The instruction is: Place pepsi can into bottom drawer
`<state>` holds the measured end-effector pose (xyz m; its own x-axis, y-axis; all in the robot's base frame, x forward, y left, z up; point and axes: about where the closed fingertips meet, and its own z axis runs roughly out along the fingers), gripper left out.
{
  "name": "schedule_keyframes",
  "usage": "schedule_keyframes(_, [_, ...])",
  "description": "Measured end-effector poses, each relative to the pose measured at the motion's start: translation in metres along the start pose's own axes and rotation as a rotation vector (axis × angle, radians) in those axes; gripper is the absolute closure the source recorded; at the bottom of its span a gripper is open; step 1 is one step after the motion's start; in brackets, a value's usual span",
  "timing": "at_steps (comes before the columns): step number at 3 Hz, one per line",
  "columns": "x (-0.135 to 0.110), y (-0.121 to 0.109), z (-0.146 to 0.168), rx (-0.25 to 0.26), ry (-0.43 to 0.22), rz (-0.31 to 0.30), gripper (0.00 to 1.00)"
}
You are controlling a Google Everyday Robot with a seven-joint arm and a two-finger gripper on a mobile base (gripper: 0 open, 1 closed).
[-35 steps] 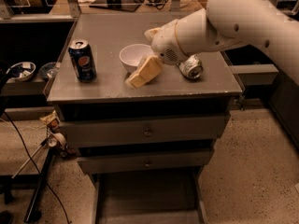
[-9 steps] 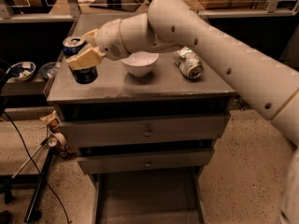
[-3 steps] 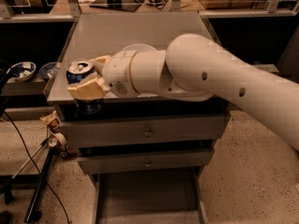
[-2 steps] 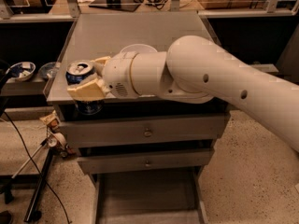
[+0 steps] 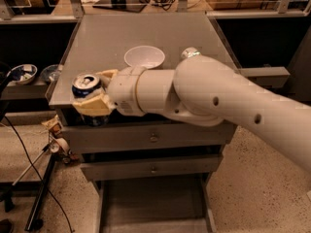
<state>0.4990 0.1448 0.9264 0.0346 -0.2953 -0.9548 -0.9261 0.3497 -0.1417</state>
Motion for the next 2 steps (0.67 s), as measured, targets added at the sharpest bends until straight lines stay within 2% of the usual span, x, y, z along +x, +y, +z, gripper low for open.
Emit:
schedule_keyframes(1, [0.0165, 0.0198, -0.0178, 0.046, 0.012, 0.036, 1.0])
schedule_keyframes(2, [0.0193, 0.0232, -0.0182, 0.05, 0.014, 0.044, 1.0])
